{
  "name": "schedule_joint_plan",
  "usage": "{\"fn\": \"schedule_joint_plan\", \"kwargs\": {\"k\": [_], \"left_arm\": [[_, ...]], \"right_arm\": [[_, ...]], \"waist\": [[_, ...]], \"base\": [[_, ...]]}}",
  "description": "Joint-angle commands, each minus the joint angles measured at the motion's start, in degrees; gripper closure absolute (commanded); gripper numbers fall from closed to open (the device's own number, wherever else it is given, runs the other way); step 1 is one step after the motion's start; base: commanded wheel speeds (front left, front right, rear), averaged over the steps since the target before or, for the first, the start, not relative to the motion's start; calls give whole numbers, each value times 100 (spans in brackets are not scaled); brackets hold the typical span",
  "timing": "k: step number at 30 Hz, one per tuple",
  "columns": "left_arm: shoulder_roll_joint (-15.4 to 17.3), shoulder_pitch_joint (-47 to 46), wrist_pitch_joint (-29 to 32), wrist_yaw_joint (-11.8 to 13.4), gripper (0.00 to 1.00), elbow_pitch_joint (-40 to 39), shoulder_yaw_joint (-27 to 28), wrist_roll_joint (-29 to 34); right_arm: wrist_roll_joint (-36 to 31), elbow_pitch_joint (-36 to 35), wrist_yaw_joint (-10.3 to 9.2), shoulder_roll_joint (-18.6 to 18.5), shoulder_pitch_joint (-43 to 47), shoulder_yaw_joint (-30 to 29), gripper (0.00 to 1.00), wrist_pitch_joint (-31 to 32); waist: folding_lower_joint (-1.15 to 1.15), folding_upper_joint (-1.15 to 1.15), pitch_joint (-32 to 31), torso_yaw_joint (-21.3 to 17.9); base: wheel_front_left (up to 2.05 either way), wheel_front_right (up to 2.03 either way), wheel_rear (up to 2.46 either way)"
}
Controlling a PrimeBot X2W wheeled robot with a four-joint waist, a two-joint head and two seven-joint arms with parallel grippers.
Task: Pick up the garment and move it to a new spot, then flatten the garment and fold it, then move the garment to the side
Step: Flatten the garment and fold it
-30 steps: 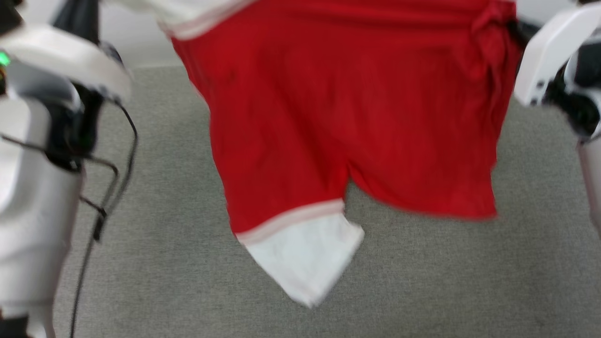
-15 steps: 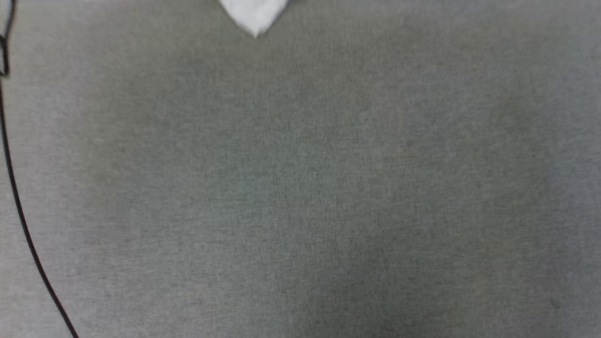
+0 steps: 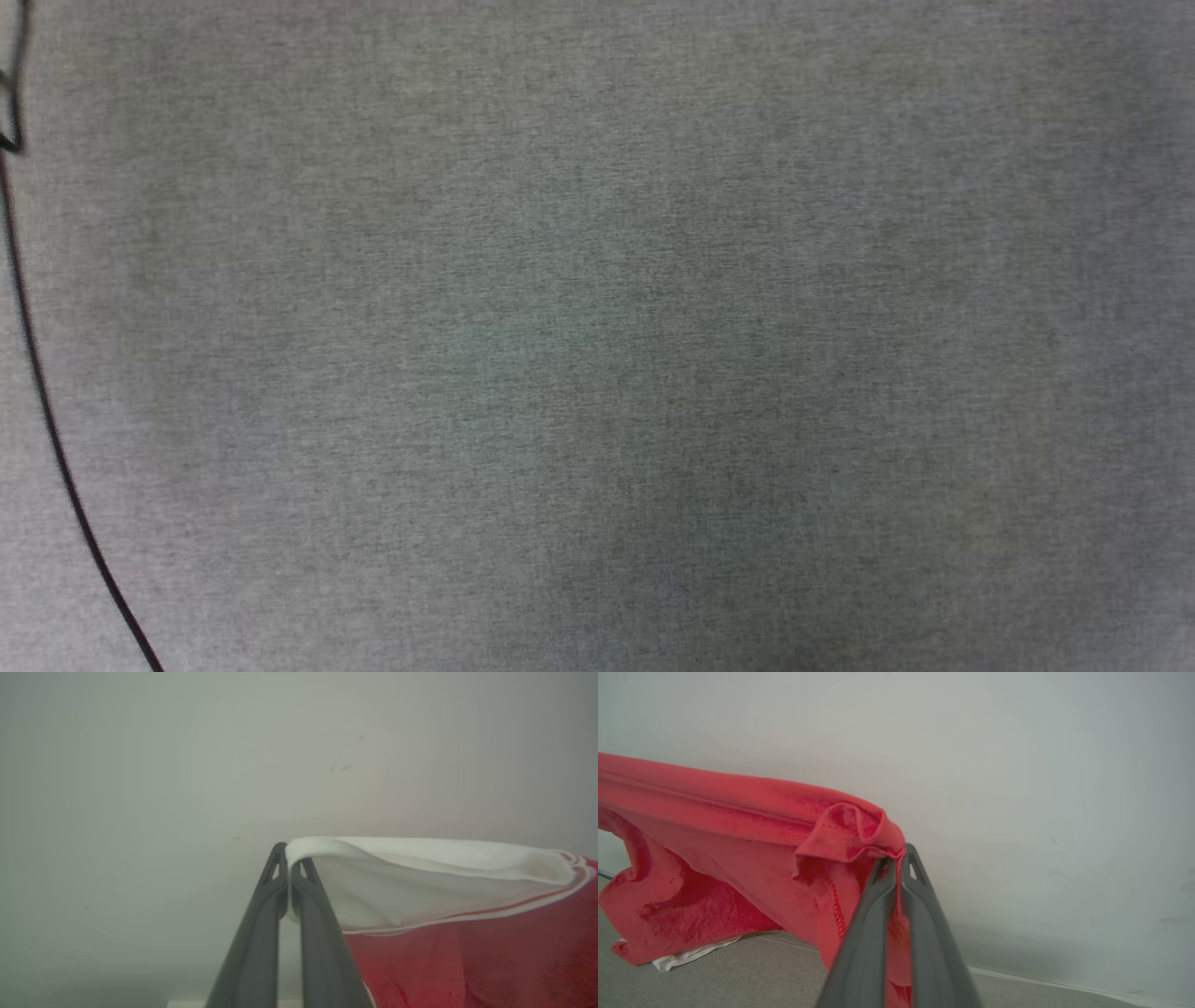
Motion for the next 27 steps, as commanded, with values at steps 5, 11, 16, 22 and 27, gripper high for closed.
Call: {"fn": "schedule_joint_plan", "kwargs": {"k": [5, 11, 16, 22, 27], "left_arm": [[-108, 728, -236, -201, 100, 570, -73, -176], [-197, 1983, -449, -317, 100, 807, -116, -463], [-207, 3413, -565, -335, 100, 637, -7, -777], [-168, 5266, -613, -286, 100, 159, 194, -1015], [-190, 6699, -623, -11, 100, -458, 335, -1143]], "right_arm": [[288, 453, -14, -129, 610, 311, 100, -295], [780, 619, -15, -284, 1848, 864, 100, -622], [1314, 464, -20, -452, 3077, 1216, 100, -827], [1860, 38, -23, -745, 4586, 1498, 100, -873], [2147, -512, -43, -1040, 5814, 1407, 100, -868]], "waist": [[-2, 0, -199, 127], [-2, 0, -905, 210], [-2, 0, -1614, 252], [-2, 0, -2472, 317], [-2, 0, -3071, 398]], "base": [[0, 0, 0], [0, 0, 0], [0, 0, 0], [0, 0, 0], [0, 0, 0]]}}
